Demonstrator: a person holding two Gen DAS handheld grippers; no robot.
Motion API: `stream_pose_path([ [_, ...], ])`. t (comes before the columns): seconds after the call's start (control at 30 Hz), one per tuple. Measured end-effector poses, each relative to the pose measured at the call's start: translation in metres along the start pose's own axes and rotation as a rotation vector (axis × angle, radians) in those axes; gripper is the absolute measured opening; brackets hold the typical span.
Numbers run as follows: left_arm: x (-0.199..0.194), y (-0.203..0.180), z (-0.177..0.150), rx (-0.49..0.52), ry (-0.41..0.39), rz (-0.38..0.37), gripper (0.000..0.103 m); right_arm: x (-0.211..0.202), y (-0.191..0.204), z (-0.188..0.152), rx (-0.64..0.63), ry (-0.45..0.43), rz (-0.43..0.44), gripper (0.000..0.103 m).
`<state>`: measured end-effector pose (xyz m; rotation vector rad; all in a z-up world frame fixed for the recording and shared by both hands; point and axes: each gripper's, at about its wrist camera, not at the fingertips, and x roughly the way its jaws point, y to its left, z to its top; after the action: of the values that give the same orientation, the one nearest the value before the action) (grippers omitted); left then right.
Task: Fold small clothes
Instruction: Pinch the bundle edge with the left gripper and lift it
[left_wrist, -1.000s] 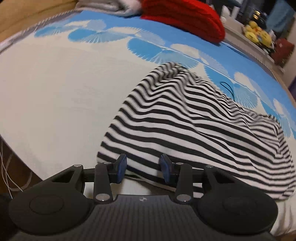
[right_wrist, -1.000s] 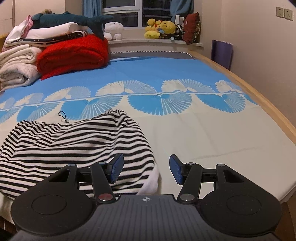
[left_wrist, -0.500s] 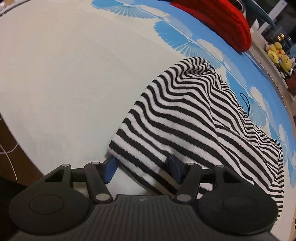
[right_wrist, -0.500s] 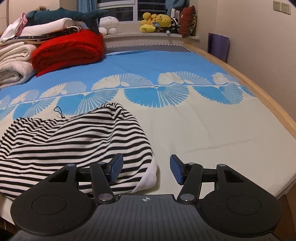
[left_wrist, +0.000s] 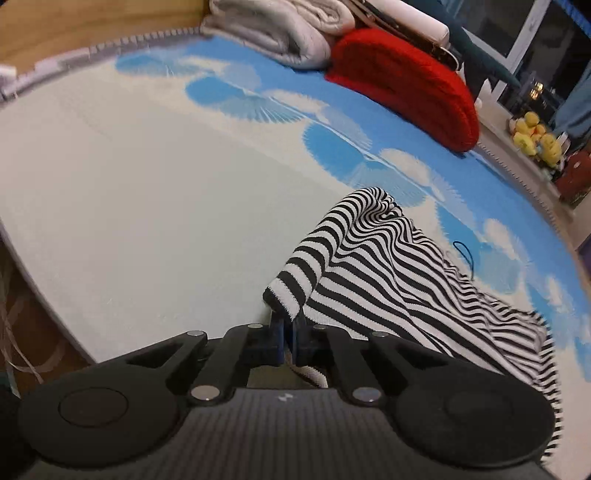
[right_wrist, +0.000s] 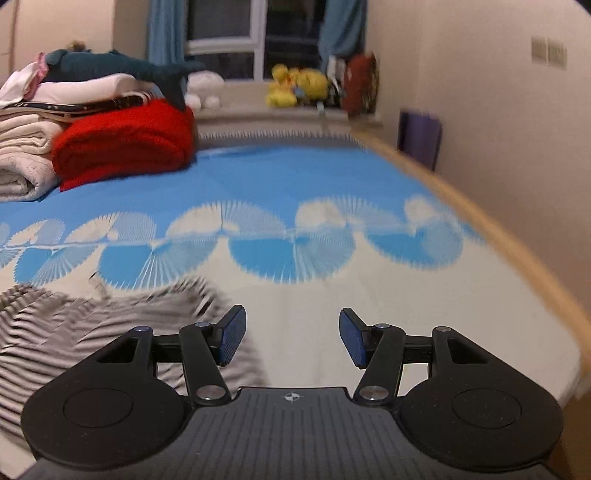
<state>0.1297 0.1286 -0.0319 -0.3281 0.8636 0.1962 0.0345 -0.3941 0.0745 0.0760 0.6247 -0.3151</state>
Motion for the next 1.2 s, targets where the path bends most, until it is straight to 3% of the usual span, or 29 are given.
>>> stream_pose_path([
  [0.13,0.008,0.012,-0.002,0.030,0.031,0.063,0.004,0.006,-0.005,0.009,-0.045,-0.058,-0.042,0.060],
  [0.2,0.008,0.011,-0.004,0.044,0.031,0.063,0.004,0.012,-0.013,0.007,0.016,-0.040,-0.049,0.060],
  [0.27,0.002,0.003,-0.008,0.095,-0.002,0.077,0.004,0.014,-0.014,0.004,0.040,-0.034,-0.051,0.060],
  [0.5,-0.008,-0.025,-0.019,0.225,-0.075,0.127,0.004,0.020,-0.013,-0.009,-0.052,-0.034,-0.048,0.062],
  [0.77,-0.029,-0.064,-0.006,0.294,-0.108,0.130,0.004,0.021,-0.054,-0.010,0.118,-0.035,-0.045,0.062],
  [0.9,-0.060,-0.131,-0.011,0.411,-0.192,0.050,0.003,0.026,-0.069,-0.009,0.163,-0.048,-0.066,0.062],
  [1.0,-0.083,-0.202,-0.034,0.547,-0.236,-0.069,0.003,0.023,-0.073,-0.008,0.140,-0.101,-0.138,0.062],
  [1.2,-0.092,-0.330,-0.125,0.828,-0.170,-0.363,0.003,0.021,-0.094,-0.013,0.149,-0.137,-0.154,0.062],
])
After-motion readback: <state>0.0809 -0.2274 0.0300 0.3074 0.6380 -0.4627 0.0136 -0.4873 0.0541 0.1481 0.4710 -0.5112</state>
